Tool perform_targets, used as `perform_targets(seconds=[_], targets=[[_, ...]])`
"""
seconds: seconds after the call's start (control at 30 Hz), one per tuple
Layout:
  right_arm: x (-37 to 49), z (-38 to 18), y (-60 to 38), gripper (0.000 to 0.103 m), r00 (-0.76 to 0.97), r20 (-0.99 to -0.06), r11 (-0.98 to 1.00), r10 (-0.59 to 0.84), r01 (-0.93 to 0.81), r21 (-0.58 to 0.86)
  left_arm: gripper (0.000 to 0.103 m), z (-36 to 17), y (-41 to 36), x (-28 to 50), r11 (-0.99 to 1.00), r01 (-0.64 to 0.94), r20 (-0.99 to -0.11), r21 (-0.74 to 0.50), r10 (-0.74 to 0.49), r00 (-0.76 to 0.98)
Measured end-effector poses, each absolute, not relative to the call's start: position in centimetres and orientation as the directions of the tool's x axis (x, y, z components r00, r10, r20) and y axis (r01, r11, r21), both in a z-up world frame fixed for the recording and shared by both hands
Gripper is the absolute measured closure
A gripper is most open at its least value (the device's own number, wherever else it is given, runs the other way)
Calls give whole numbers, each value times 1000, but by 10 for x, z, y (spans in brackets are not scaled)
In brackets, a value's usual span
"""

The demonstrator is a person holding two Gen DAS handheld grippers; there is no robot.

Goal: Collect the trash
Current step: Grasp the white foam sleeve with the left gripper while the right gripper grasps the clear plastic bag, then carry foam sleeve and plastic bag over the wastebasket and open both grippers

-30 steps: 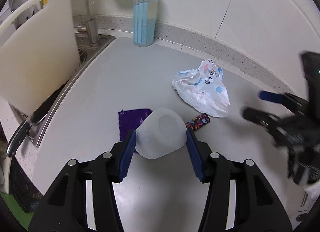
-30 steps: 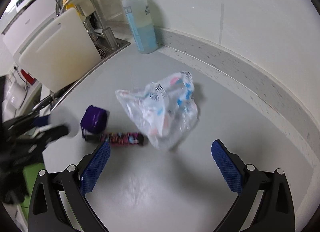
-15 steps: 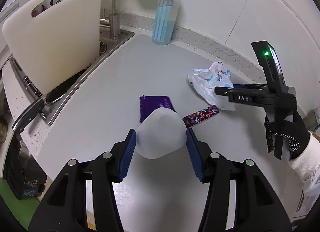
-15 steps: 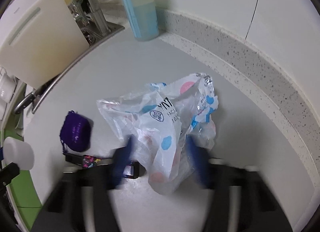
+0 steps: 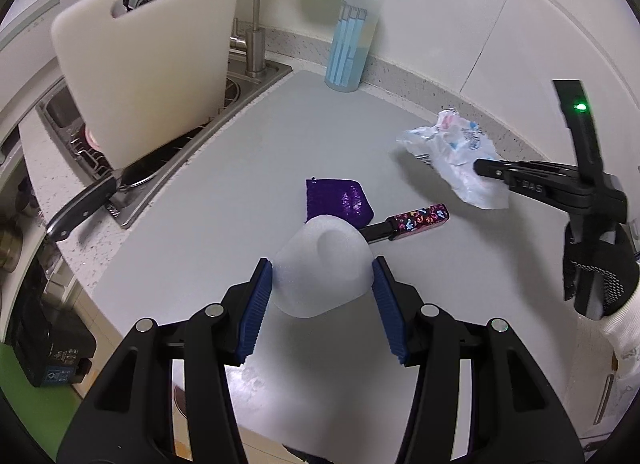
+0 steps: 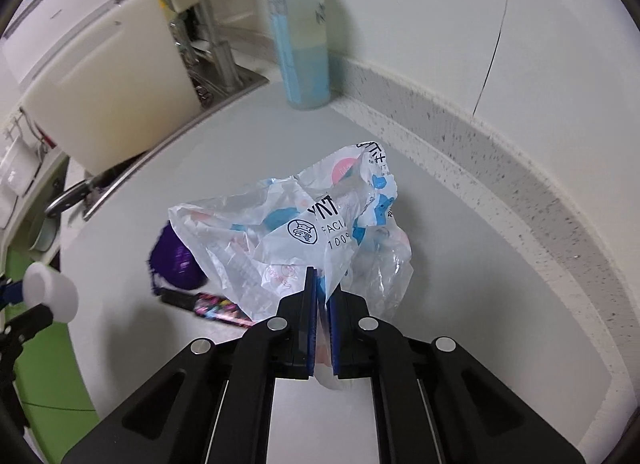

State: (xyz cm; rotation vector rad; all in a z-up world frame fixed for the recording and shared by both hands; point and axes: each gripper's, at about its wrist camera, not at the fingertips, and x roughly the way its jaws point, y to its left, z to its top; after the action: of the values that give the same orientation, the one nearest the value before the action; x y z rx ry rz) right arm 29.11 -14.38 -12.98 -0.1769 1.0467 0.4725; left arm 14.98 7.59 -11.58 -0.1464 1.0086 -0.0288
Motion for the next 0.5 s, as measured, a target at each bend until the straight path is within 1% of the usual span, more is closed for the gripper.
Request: perform_targets(seconds=[0.3,0.5], targets=[[211,-84,-107,98,424,-821,809,382,-583,76,52,-95,101,94,990,-90,-825,-112,-42,564],[147,-78,-56,98,356,-812,716,463,-690,105,52,-99,132,40,981,-164,-832,-102,6,554]])
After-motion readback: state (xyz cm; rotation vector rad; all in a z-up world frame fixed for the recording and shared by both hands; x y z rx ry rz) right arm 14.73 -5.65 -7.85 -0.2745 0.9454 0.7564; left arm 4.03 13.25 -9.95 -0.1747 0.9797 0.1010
